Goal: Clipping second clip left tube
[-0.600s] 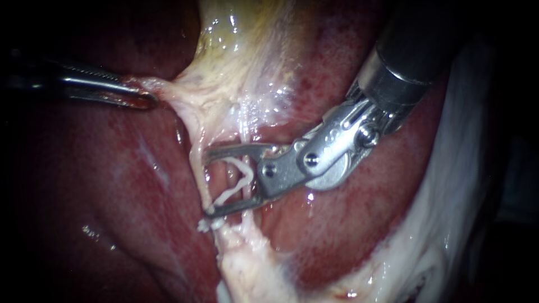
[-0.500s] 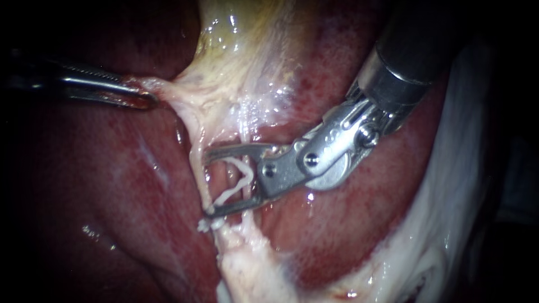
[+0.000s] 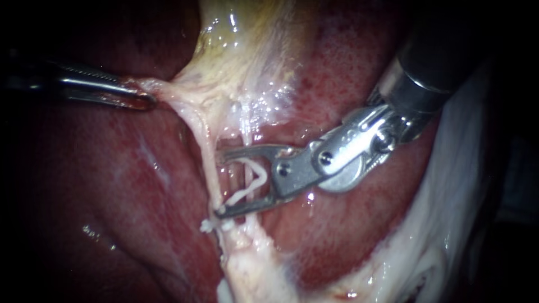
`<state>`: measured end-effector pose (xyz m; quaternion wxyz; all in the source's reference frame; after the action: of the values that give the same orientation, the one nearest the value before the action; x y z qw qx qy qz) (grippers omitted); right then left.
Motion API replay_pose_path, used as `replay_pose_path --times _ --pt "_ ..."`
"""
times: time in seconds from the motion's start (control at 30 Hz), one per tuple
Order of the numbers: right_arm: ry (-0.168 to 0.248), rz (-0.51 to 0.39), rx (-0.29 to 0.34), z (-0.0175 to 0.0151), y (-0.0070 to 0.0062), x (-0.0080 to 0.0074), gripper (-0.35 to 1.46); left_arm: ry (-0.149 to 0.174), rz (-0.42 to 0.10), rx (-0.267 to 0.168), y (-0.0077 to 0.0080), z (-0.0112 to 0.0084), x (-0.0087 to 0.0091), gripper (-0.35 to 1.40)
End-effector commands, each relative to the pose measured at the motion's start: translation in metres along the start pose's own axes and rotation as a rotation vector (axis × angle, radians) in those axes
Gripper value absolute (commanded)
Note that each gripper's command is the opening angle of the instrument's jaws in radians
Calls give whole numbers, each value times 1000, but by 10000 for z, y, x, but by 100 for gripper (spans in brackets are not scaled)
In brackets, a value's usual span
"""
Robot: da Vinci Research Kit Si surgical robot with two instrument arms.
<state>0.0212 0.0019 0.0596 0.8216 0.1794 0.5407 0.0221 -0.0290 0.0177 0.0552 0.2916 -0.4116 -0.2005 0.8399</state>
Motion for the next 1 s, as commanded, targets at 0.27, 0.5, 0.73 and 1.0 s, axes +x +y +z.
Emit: replay_pose_path --times 0.27,0.5,0.73,1.0 --pt "21 207 16 -9 -6 -4 50 -1 -2 -4 -2 -5 1 -35" --pt "61 458 70 -9 -8 -6 50 -1 -2 -5 -2 -6 1 -35" --pt "77 595 141 -3 -10 -14 50 -1 -2 -5 -2 -6 1 -35" --pt "101 717 163 2 -6 -32 50 -1 -8 -5 -2 -7 1 -35"
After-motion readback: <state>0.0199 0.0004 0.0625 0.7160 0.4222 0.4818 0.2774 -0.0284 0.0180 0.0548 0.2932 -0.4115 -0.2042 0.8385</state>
